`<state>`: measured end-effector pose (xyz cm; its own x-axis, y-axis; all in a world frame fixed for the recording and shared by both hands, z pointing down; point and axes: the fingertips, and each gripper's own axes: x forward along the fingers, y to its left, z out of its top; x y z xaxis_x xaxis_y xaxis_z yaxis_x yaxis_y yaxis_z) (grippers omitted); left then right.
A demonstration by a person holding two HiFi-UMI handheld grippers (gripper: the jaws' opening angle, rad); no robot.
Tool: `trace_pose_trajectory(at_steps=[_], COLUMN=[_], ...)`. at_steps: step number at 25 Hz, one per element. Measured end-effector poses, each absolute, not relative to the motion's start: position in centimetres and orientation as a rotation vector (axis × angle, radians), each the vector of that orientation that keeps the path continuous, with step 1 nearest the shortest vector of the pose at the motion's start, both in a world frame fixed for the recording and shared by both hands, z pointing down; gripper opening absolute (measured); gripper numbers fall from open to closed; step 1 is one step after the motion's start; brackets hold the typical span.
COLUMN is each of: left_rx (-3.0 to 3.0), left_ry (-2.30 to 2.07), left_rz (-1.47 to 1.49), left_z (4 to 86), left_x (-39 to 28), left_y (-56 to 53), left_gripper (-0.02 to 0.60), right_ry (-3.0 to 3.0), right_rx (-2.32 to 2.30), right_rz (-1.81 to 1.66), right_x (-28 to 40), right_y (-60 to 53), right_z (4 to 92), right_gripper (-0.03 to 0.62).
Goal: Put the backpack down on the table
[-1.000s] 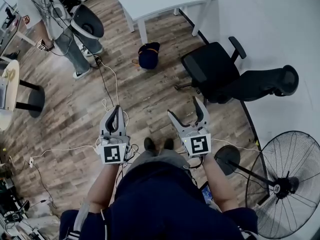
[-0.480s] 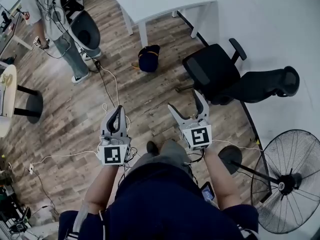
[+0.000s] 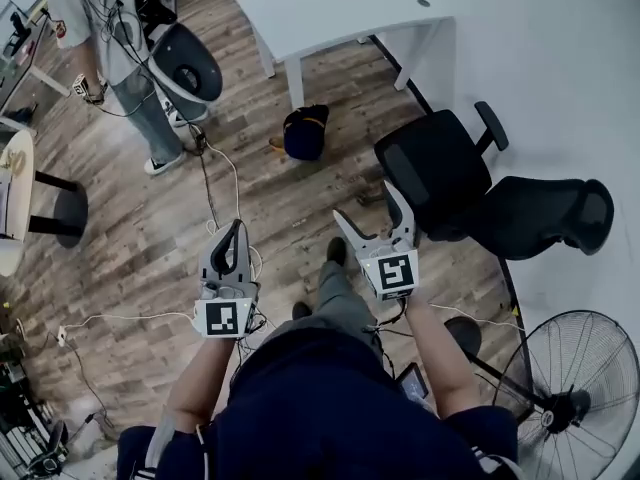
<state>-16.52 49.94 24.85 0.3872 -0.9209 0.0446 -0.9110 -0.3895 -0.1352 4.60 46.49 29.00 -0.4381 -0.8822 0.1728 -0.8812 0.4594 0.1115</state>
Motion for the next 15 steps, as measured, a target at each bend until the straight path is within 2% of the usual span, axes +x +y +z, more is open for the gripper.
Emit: trace_pose_trajectory(at_steps=[7,15], left_rx=[-2.500,-2.510], left_ry=[1.755,1.764], left_rz=[-0.155,-0.173], left_z=[26.3,27.4], left_x=[-14.0,-13.6], left_y=[41.4,32.0], left_gripper=[0.003,0.003], right_ry=[-2.550,-2.532], right_rx=[1.441,1.367], right_rz=[0.083,0.102], right_x=[7.3,7.2], right_y=[36.9,27.3], right_z=[32.6,35.7], right_gripper=[0.414,0.403])
